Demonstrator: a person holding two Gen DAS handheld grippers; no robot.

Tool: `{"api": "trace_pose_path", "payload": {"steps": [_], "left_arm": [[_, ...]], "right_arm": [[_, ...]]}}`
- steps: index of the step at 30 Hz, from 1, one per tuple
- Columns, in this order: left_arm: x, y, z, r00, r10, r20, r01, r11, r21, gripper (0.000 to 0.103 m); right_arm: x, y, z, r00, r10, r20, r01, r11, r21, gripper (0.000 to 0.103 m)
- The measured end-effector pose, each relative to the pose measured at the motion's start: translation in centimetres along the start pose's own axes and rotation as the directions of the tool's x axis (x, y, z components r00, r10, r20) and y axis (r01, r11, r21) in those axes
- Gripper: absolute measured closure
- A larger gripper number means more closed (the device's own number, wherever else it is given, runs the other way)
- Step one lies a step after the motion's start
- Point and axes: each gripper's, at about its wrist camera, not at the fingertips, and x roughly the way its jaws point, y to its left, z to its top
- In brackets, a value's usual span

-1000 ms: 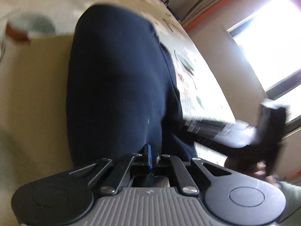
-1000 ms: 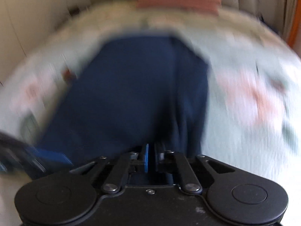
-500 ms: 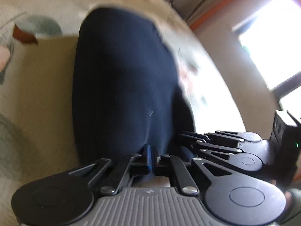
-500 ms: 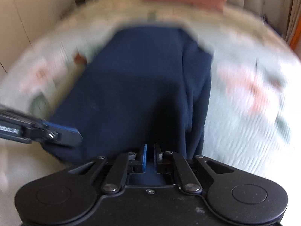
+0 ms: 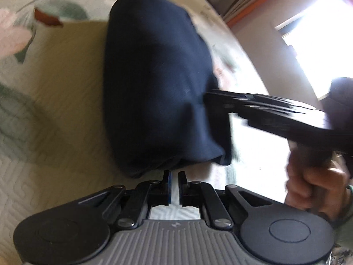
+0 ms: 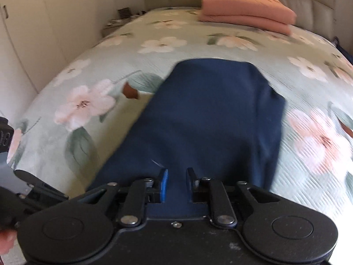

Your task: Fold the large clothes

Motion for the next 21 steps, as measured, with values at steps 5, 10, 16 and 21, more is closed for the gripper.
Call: {"api": "trace_pose_path", "payload": {"steps": [5,10,16,21], "left_arm": [[-0.2,0.7,0.1,1.0,0.006,0.011,-0.006,1.0,0.009,0.096],[-1.6,1.5,-2.4,1.0,-0.003,0.028,0.004,0.999,-0.036,0.096],[-4.1,0.5,-3.0,1.0,0.009,0.023,-0.008,1.0,-0.03,0.096],[-4.7,0.1,-3.0,1.0,0.01,0.027,-0.01,1.0,-0.02,0.095]], "right_arm": [[0.6,0.8,0.8,0.999,0.045,-0.005,-0.045,0.999,-0.022,0.071],[1.1,1.3,0.4,0.998,0.056,-0.023,-0.056,0.998,-0.031,0.072],[1.6,0.7,0.2,1.0,-0.009,-0.021,0.01,1.0,0.014,0.103],[-0.8,-2.2,-1.5,0.992,-0.118,-0.041,0.122,0.989,0.09,0.103]]}}
